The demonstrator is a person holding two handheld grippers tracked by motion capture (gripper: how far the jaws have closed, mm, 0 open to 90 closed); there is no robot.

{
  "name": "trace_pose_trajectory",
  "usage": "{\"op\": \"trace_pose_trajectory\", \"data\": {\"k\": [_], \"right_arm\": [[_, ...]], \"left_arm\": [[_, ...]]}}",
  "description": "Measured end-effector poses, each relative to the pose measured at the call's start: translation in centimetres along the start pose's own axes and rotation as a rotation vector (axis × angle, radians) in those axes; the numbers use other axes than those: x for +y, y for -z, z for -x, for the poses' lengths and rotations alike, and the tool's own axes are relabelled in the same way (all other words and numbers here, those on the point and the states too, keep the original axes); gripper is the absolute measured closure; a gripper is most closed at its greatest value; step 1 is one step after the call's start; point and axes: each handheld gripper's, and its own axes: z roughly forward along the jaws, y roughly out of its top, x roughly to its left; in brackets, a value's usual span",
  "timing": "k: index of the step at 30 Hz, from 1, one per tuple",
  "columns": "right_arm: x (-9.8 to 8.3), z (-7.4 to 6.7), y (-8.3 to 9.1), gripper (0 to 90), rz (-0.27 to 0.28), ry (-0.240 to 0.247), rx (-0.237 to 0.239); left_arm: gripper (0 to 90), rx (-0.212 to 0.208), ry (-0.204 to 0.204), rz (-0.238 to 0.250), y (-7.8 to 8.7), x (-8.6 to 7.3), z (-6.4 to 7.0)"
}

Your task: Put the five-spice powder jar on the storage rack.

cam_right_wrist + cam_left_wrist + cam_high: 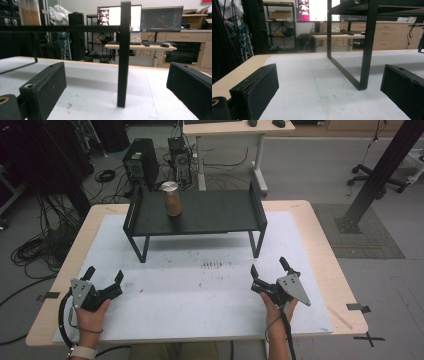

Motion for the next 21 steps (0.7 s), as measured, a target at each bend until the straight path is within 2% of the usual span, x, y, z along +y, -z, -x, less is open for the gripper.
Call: {"op": "trace_pose_trajectory", "data": {"k": [6, 11, 21], "right_arm": [[-1.1, 0.5, 0.3, 2.8, -0.002, 0.002, -0.028], [-1.9, 0.5, 0.4, 3.2, -0.034, 0.032, -0.036], [-2.3, 0.6, 0.6, 3.5, -0.027, 0.012, -0.060]], "left_arm": [[1.8, 0.002, 0.000, 0.001, 0.0, 0.0, 0.0], [1.8, 0.002, 0.001, -0.001, 0.0, 0.0, 0.0], [1.8, 0.001, 0.005, -0.001, 0.0, 0.0, 0.0]]}}
